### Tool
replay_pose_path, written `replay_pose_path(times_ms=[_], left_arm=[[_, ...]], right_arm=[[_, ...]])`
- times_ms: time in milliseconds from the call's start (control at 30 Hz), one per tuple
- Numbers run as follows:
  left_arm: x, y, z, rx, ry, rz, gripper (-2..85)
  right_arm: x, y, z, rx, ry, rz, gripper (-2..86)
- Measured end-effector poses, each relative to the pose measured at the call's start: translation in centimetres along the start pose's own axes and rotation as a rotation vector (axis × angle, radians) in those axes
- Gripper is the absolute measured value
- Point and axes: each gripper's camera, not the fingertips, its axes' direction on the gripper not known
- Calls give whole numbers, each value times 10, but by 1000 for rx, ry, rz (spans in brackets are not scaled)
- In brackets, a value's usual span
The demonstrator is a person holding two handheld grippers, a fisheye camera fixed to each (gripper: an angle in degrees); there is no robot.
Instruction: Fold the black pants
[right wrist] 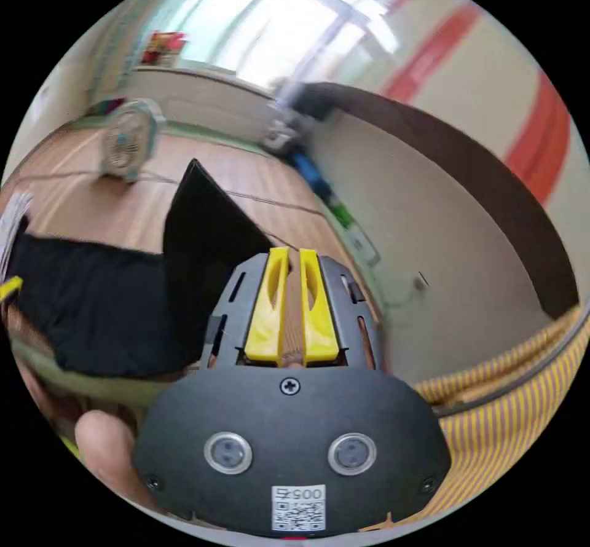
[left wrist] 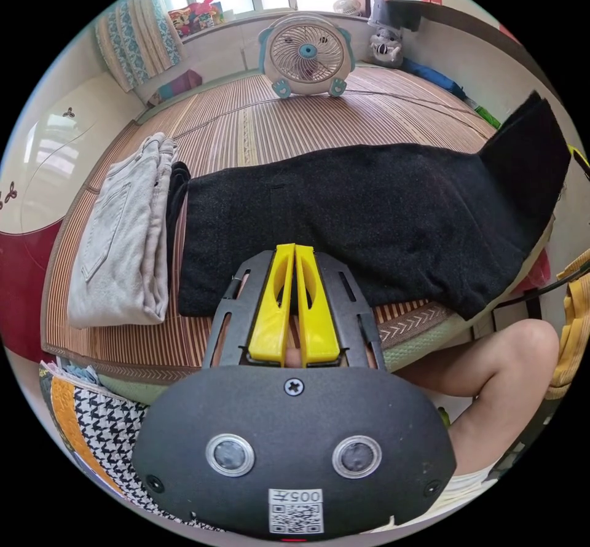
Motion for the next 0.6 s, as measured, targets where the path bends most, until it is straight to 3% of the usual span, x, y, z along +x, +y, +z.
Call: replay_pose_path(times_ms=[33, 100, 333, 600], left_arm=[[-1, 0, 0, 3, 3, -2, -7], [-2, -1, -1, 11, 8, -2, -7], [1, -4, 1, 6, 32, 13, -7], [-13, 0, -1, 29, 82, -40, -6]], right_arm=[[22, 10, 8, -50, 101, 77, 21], [34, 36, 12, -53, 101, 96, 24], [-65, 136, 16, -130, -176, -176, 35], [-180, 117, -43, -72, -588, -220, 41]])
